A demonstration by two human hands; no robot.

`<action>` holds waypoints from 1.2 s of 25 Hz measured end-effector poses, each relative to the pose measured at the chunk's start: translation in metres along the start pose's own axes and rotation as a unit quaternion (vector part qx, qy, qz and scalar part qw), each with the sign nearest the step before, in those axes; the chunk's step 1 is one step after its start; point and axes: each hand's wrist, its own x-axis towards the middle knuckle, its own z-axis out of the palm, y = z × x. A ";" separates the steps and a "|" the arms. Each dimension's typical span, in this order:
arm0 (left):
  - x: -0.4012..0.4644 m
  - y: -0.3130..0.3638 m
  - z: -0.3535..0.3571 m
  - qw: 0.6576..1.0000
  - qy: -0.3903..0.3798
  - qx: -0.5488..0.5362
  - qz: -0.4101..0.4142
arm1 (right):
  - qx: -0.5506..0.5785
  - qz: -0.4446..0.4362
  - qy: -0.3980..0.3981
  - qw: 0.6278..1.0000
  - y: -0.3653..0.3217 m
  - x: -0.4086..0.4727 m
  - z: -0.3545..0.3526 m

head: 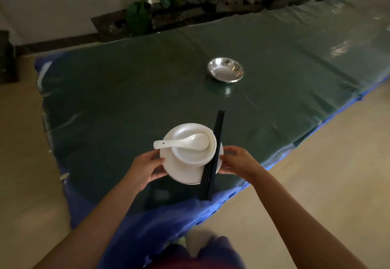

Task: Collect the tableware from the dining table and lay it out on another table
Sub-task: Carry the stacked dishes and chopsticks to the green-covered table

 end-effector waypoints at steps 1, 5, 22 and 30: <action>0.010 0.000 0.004 1.000 0.015 -0.005 -0.003 | -0.005 0.004 -0.011 1.000 -0.004 0.016 -0.005; 0.047 -0.006 0.026 0.996 0.081 -0.023 -0.017 | -0.034 0.020 -0.058 0.998 -0.018 0.079 -0.029; 0.119 -0.050 0.105 0.956 0.278 -0.081 -0.049 | -0.142 0.073 -0.236 0.958 -0.032 0.229 -0.094; 0.117 -0.049 0.109 0.952 0.299 0.001 -0.063 | -0.234 0.057 -0.265 0.934 -0.037 0.240 -0.101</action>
